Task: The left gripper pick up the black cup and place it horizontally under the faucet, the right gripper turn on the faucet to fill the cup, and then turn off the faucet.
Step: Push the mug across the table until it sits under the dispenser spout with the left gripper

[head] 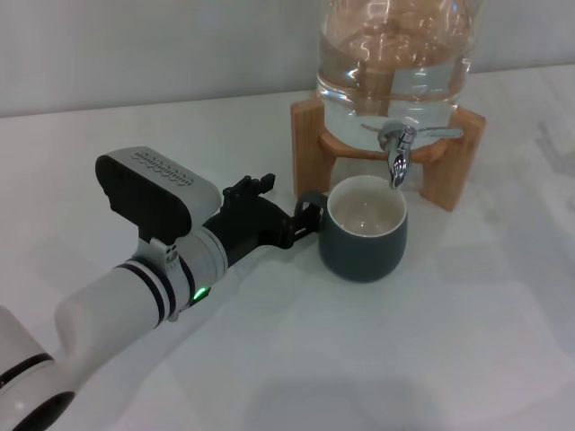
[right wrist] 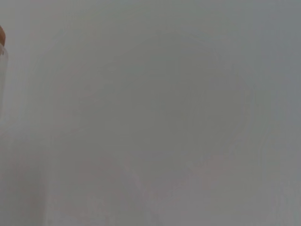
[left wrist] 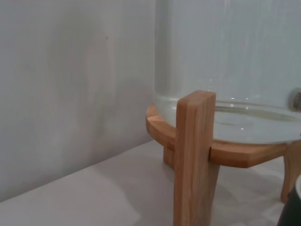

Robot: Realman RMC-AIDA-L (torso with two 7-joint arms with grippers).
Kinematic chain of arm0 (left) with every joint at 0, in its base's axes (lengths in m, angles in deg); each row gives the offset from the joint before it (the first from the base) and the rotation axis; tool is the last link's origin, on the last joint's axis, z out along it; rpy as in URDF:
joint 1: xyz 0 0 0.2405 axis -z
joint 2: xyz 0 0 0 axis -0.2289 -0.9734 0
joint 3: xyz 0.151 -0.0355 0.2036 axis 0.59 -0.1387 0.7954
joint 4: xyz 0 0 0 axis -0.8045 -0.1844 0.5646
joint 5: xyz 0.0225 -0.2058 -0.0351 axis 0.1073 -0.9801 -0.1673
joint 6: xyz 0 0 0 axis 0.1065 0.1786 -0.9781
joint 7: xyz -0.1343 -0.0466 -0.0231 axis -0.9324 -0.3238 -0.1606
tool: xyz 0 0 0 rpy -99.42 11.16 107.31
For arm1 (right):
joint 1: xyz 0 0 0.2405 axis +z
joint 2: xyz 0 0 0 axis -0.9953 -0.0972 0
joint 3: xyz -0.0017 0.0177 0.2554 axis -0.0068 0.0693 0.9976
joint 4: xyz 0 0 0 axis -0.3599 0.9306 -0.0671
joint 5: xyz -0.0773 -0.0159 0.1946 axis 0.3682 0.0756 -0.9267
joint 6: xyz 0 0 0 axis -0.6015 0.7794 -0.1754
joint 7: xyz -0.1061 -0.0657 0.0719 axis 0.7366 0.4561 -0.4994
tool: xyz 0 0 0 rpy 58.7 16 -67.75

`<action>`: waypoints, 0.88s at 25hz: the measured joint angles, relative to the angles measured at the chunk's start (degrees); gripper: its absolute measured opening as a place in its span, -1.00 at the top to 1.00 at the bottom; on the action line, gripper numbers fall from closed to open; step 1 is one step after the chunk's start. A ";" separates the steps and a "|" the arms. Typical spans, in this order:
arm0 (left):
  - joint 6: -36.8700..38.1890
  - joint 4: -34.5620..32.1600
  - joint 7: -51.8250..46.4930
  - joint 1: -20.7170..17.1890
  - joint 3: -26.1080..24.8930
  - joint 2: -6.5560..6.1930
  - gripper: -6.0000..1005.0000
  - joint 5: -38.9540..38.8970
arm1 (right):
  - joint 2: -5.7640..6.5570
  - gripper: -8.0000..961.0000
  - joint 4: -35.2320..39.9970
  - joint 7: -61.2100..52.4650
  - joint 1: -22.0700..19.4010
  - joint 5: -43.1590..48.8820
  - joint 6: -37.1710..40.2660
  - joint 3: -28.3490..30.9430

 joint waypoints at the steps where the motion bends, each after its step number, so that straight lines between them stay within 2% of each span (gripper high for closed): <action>1: 0.00 -0.07 0.00 -0.02 0.04 -0.03 -0.62 0.01 | 0.01 -0.68 -0.02 0.00 -0.04 0.00 0.00 0.00; 15: 0.20 -2.90 0.32 -2.89 0.25 -0.45 -0.62 0.83 | 0.18 -0.68 0.00 0.00 -0.20 -0.01 0.29 0.08; 22: 1.21 -5.16 3.50 -4.93 -0.32 -0.69 -0.62 0.91 | 0.18 -0.68 -0.06 0.00 -0.32 0.00 0.36 0.00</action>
